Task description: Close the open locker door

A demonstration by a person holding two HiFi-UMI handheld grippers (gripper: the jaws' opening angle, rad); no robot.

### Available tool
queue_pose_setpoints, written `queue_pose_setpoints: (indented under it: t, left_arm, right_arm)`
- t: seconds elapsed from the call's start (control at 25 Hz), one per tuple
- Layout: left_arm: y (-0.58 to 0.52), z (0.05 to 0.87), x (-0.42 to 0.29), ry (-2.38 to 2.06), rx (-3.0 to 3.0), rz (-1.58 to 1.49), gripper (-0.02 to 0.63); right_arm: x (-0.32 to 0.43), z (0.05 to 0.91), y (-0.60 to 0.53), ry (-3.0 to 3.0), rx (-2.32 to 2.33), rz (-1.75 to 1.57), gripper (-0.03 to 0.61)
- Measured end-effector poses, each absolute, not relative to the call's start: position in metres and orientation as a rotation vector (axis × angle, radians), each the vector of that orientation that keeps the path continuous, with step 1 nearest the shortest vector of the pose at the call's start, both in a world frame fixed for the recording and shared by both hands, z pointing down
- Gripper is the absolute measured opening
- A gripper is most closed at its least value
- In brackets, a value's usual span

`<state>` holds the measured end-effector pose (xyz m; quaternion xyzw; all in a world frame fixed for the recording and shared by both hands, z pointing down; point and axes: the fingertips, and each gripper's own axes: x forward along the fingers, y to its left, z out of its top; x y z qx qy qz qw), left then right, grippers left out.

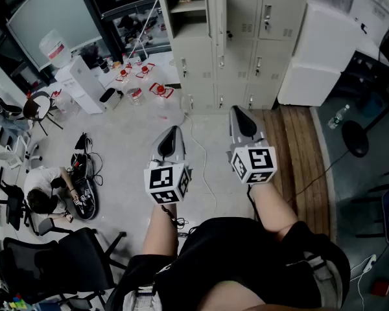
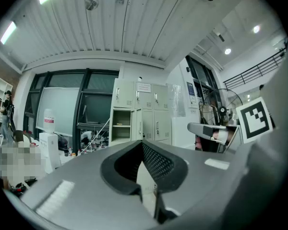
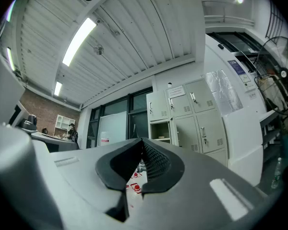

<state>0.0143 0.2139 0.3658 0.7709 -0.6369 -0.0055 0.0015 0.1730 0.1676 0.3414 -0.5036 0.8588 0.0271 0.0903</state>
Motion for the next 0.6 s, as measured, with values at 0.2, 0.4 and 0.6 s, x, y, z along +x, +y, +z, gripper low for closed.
queue_pose_setpoints:
  t: [0.2, 0.4, 0.6]
  left_arm:
    - [0.227, 0.364, 0.002, -1.989, 2.435, -0.024, 0.000]
    - [0.238, 0.369, -0.006, -1.957, 2.459, -0.025, 0.000]
    - [0.244, 0.374, -0.010, -1.940, 2.470, -0.037, 0.000]
  right_arm:
    - [0.161, 0.341, 0.183, 2.557, -1.490, 0.091, 0.011]
    - [0.151, 0.343, 0.200, 2.546, -1.522, 0.115, 0.011]
    - [0.149, 0.350, 0.207, 2.543, -1.554, 0.115, 0.011]
